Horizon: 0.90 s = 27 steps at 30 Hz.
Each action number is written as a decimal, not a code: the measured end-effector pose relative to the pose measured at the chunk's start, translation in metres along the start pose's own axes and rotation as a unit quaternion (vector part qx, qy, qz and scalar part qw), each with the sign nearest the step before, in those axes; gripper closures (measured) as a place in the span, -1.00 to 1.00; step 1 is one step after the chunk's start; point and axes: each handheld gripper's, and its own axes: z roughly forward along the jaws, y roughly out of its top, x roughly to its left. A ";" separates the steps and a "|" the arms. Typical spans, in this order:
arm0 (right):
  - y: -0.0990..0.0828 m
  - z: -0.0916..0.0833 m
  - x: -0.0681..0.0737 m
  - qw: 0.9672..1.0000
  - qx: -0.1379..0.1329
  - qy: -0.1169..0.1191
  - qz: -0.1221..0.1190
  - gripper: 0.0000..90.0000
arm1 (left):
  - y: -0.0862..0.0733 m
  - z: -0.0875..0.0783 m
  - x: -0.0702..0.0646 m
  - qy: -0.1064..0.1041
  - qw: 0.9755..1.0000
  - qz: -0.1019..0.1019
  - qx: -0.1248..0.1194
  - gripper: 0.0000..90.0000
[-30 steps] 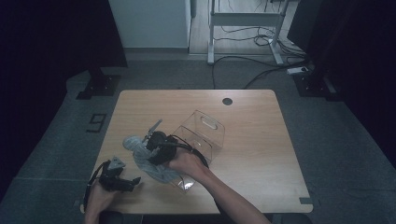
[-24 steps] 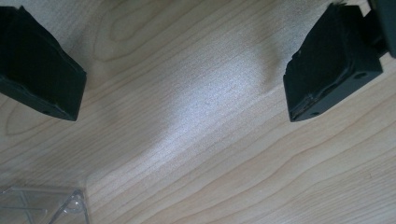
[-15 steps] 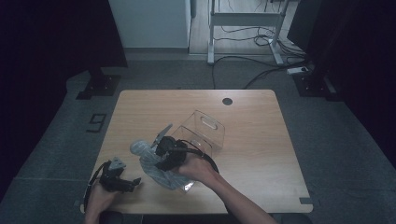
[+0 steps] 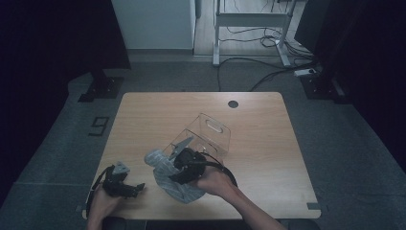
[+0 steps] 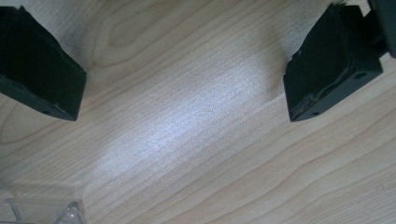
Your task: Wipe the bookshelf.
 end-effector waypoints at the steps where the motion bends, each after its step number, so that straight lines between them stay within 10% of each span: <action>1: -0.003 -0.001 0.001 1.000 -0.003 0.001 0.000 0.33 | 0.000 0.000 0.000 0.000 1.000 -0.001 0.001 -1.00; 27: -0.068 0.002 0.013 1.000 -0.020 -0.004 -0.005 0.36 | -0.002 0.003 0.001 0.012 1.000 -0.012 0.002 -1.00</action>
